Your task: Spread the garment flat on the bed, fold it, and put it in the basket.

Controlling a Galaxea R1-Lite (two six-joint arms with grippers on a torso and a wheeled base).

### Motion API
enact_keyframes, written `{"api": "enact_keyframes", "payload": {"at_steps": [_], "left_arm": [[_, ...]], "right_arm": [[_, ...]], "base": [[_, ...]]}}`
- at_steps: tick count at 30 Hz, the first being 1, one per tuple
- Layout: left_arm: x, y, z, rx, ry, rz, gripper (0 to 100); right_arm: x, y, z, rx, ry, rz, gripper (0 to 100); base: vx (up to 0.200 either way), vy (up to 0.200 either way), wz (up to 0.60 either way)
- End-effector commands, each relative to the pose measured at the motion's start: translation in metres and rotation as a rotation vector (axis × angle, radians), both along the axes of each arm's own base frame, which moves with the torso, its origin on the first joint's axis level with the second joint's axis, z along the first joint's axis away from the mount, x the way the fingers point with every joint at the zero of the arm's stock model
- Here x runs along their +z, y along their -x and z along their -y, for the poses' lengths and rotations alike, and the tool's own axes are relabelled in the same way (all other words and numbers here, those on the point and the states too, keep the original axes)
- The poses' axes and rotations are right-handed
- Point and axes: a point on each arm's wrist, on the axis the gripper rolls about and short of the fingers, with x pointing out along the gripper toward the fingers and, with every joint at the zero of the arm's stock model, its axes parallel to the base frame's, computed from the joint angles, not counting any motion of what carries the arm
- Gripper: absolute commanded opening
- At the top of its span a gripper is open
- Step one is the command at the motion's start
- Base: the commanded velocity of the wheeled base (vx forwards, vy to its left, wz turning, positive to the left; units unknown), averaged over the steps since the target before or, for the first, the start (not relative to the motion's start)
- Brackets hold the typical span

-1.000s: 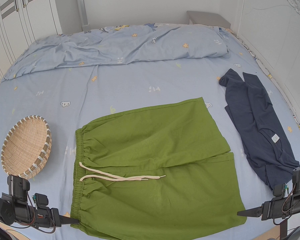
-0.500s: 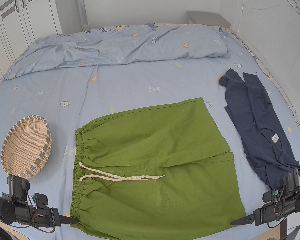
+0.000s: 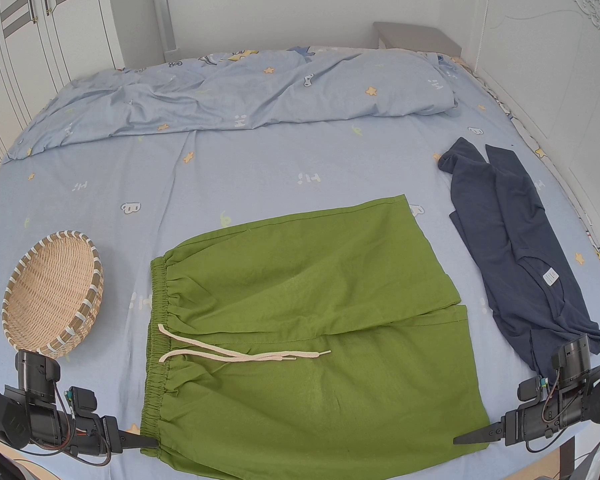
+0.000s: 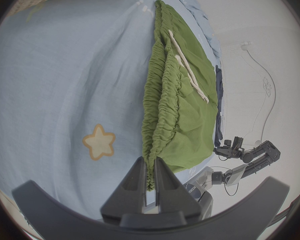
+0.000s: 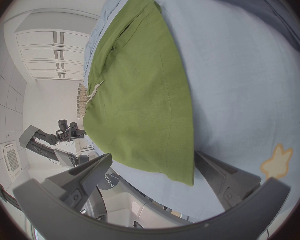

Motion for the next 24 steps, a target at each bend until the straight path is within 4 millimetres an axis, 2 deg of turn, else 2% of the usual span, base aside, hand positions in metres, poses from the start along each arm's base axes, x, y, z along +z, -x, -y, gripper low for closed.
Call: {"api": "enact_keyframes", "payload": {"at_steps": [1, 2, 3, 15, 24], "left_arm": [[0.000, 0.000, 0.000, 0.002, 0.001, -0.003, 0], [0.000, 0.000, 0.000, 0.003, 0.001, -0.002, 0], [0.000, 0.000, 0.000, 0.003, 0.001, -0.004, 0], [-0.001, -0.001, -0.002, 0.012, 0.003, -0.011, 0], [-0.002, 0.005, -0.004, 0.044, 0.003, -0.033, 0]], "right_arm": [[-0.007, 0.004, 0.001, -0.004, 0.006, -0.054, 100], [-0.007, 0.004, 0.001, -0.005, 0.006, -0.056, 100], [-0.007, 0.004, 0.001, -0.007, 0.006, -0.056, 0], [-0.006, 0.010, 0.010, -0.033, 0.022, -0.074, 0], [0.007, 0.024, 0.010, -0.023, 0.030, -0.060, 0]], "base": [[0.000, 0.000, 0.00], [0.000, 0.000, 0.00], [0.000, 0.000, 0.00], [0.000, 0.000, 0.00], [0.000, 0.000, 0.00]]}}
